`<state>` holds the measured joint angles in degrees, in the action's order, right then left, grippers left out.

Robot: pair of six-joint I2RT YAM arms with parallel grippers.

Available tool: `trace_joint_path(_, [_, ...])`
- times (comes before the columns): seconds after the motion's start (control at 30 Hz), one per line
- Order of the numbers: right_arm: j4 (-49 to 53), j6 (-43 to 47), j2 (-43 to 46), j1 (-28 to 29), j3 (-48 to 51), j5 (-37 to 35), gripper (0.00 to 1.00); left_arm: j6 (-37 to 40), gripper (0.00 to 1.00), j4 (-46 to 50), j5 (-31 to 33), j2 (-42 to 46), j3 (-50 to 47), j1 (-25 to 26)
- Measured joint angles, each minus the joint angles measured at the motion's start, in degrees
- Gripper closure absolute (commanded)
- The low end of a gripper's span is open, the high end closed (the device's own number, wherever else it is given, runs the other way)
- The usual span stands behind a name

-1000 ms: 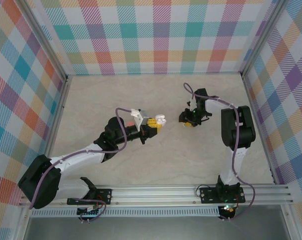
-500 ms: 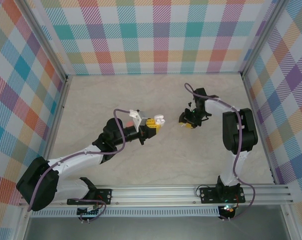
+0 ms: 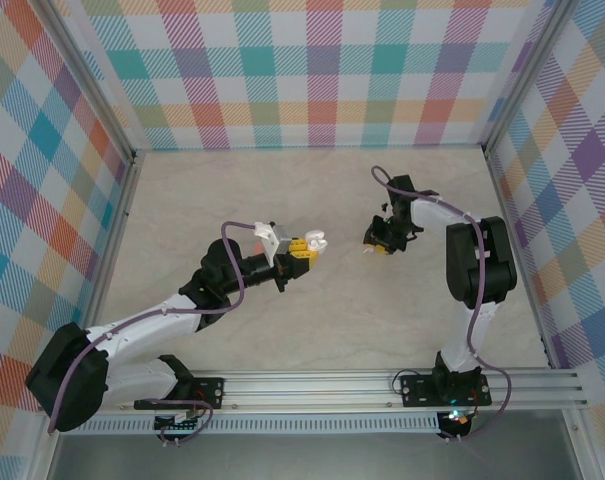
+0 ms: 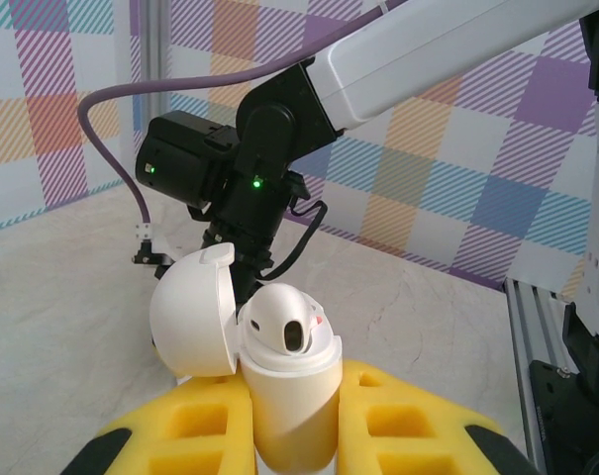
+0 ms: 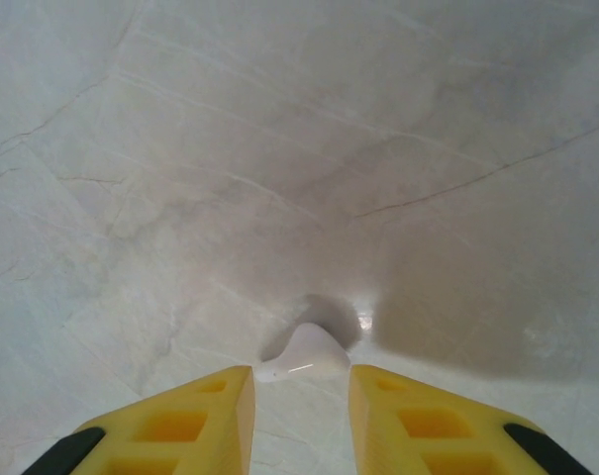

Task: Insert the wireless bluetooth earbuds into the charging case

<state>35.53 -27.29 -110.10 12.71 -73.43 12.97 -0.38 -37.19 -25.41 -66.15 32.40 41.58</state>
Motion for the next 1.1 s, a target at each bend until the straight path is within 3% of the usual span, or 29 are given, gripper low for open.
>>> trace_joint_path(1.1, [-3.1,-2.3,-0.2,1.7,2.6,-0.5,0.69,1.3,1.0,1.3,0.0,0.0,0.0,0.0])
